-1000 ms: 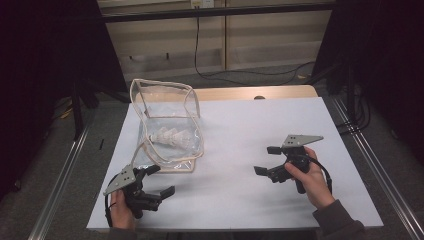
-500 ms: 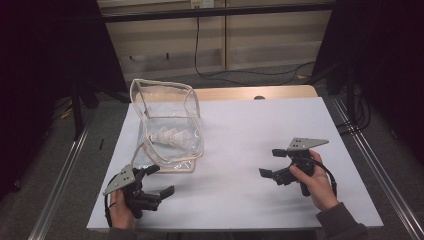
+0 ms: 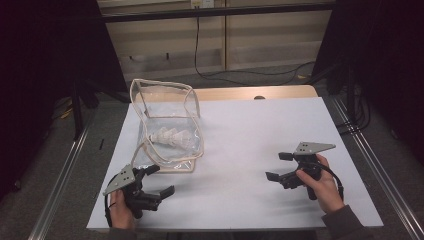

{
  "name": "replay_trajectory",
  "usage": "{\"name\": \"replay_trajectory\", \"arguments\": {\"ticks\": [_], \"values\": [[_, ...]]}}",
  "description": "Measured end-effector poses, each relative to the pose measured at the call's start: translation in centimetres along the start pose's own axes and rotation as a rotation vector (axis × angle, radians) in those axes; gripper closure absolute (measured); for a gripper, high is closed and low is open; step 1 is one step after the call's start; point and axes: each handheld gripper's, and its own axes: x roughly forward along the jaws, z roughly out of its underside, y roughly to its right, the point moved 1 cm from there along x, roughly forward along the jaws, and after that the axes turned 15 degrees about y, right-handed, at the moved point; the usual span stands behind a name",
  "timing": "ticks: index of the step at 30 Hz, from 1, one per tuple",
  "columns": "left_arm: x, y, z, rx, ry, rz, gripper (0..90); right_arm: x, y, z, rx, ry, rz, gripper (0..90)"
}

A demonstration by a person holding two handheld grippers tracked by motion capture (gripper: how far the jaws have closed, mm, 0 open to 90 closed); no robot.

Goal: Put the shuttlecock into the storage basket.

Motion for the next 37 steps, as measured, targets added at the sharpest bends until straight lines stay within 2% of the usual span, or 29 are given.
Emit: {"name": "replay_trajectory", "arguments": {"ticks": [14, 37], "values": [[0.0, 0.0, 0.0, 0.002, 0.002, 0.002, 2.5, -1.4, 0.4, 0.8, 0.009, 0.019, 0.01, 3.4], [0.0, 0.1, 0.0, 0.006, -0.005, 0.002, 2.5, -2.1, 0.4, 1.4, 0.005, 0.04, 0.006, 3.3]]}}
